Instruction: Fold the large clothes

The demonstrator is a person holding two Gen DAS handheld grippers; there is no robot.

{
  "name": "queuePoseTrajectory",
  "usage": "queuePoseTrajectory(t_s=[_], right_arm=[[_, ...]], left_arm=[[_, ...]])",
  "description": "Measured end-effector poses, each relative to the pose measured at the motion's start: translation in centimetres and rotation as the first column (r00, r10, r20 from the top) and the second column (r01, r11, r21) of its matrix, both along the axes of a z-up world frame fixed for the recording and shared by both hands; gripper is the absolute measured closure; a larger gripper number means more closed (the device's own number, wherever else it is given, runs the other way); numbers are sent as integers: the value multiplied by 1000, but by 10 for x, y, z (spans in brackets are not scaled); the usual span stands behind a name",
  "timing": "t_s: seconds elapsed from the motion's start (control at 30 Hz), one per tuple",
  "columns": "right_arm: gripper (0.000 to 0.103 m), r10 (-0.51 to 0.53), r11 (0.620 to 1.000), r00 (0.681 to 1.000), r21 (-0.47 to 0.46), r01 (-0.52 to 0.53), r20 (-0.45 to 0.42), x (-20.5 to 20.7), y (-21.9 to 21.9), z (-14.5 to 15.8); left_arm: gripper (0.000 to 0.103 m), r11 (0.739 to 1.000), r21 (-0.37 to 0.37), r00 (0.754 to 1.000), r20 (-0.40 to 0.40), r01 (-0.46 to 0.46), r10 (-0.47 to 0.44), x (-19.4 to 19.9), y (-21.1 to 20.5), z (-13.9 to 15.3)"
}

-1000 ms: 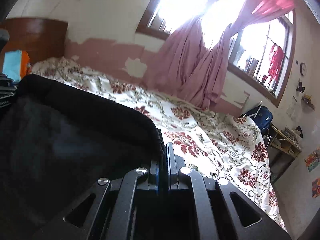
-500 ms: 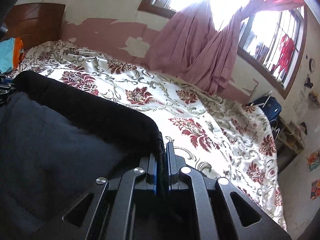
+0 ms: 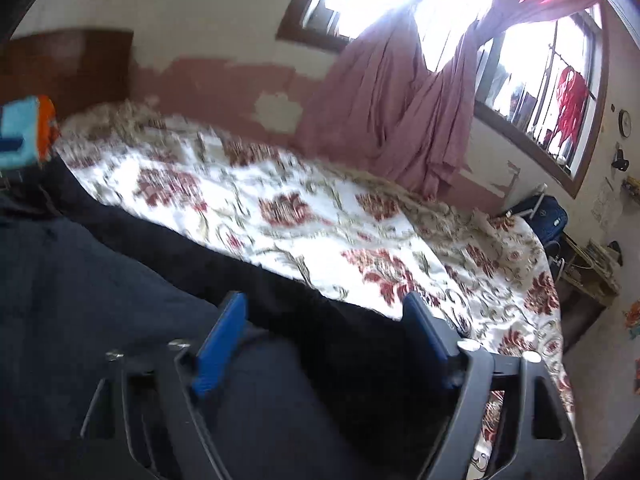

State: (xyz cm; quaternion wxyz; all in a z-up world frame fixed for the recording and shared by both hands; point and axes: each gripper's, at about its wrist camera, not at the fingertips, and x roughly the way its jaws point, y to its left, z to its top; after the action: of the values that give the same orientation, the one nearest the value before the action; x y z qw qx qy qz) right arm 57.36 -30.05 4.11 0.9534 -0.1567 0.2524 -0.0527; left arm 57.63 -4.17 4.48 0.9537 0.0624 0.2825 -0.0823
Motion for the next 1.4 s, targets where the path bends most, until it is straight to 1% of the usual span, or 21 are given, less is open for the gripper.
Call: queuePoseTrajectory(t_s=[0.1,0.17,0.23,0.33,0.37,0.43,0.53,0.63,0.77,0.87,0.97,1.07,1.27,1.4], right_arm=[[26,41,999,999,17,-41,7,-25,-1,4],[25,69,996,998,50,-69,6,-45,-2,3],[24,113,985,994,132,-110,-12,-65,-5,-1],[23,156,954,987,262,-144,-29,-88,-11,-13],[23,161,948,986,284,-146,-31,-93,-12,-19],[23,170,942,985,300,-154,-30,-98,-12,-28],[23,173,943,984,295,-154,-38,-98,-10,-42],[23,162,933,986,331,-139,-44,-91,-10,-51],[23,138,945,989,306,-118,-44,-73,-10,-56],[23,119,964,990,249,-96,-77,-48,-3,-57],[23,92,970,990,234,-65,-108,-28,-1,-60],[23,70,977,990,210,-43,-125,-13,0,-62],[22,45,990,986,139,-22,-163,15,7,-71],[18,48,989,981,148,-21,-186,25,6,-77]], left_arm=[[7,999,-35,999,-25,29,-30,-21,2,-6],[6,999,-38,999,-33,35,-37,-37,2,-14],[4,999,-17,998,-35,45,-46,-49,2,-23],[4,998,19,997,-32,66,-65,-64,1,-36],[4,997,35,997,-26,70,-69,-68,1,-41],[4,996,43,997,-19,77,-76,-73,1,-48],[4,997,21,997,-19,80,-80,-71,5,-57],[4,996,6,996,3,84,-84,-65,5,-66],[4,997,5,997,30,77,-77,-54,1,-67],[4,996,41,996,35,77,-78,-38,-12,-67],[4,996,59,997,11,73,-74,-21,-20,-71],[1,996,66,998,-9,68,-67,-6,-23,-75],[0,995,54,992,-101,81,-75,22,-25,-87],[0,994,60,990,-119,89,-81,29,-28,-95]])
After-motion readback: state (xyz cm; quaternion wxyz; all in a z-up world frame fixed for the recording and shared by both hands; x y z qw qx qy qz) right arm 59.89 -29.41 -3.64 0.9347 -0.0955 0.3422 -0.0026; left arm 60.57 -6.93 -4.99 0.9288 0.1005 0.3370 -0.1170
